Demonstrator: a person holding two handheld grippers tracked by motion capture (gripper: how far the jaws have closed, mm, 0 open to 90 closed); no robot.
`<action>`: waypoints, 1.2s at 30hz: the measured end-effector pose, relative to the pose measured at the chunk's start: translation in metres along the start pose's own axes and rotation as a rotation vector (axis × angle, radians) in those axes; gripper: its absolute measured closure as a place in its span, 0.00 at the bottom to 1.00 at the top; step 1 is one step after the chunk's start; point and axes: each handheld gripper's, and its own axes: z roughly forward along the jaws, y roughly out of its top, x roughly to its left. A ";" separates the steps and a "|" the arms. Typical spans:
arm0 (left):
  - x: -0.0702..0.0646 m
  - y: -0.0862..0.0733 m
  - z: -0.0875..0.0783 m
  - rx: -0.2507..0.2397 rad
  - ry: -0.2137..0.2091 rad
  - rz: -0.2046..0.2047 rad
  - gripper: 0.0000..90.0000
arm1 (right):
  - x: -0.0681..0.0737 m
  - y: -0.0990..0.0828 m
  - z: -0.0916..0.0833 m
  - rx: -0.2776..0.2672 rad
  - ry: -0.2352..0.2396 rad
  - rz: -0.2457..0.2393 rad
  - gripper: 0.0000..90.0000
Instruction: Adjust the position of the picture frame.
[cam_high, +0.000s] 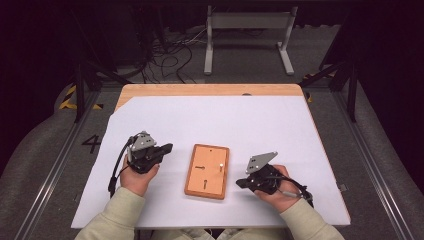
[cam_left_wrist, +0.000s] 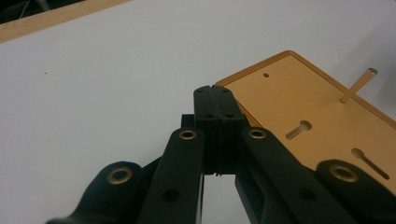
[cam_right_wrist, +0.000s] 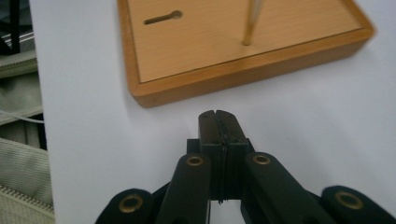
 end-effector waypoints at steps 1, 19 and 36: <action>0.000 0.001 0.002 0.007 -0.004 -0.005 1.00 | -0.003 -0.002 -0.004 -0.010 -0.011 0.010 1.00; -0.004 0.014 0.072 0.283 -0.048 -0.038 1.00 | -0.015 -0.014 -0.033 -0.054 -0.095 0.073 1.00; -0.014 0.025 0.101 0.322 -0.026 -0.016 1.00 | -0.010 -0.014 -0.039 -0.059 -0.106 0.063 1.00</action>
